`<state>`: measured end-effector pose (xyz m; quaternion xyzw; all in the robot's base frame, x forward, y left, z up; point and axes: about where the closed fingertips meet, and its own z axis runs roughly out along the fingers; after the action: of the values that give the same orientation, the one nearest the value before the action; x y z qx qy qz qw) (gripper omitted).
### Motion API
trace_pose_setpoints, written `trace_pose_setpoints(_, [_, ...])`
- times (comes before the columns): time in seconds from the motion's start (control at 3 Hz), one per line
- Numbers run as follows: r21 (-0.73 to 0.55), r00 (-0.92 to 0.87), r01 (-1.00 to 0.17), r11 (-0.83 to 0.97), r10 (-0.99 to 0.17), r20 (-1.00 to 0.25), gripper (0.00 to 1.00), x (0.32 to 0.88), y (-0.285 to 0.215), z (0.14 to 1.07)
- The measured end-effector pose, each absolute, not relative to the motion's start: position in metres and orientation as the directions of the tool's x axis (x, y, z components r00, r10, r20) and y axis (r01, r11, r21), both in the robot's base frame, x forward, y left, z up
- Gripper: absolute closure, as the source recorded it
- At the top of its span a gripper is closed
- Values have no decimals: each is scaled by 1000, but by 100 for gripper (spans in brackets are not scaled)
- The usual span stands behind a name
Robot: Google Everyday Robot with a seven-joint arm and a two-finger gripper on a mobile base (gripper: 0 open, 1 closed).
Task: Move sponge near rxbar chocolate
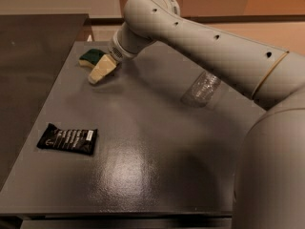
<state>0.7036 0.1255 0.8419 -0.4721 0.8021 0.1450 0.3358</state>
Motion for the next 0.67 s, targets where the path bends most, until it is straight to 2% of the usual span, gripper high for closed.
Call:
trace_pose_setpoints(0.33, [-68, -348, -847, 527, -648, -678, 0, 713, 130, 836])
trace_pose_setpoints(0.67, [-51, -362, -843, 536, -635, -683, 17, 721, 135, 833])
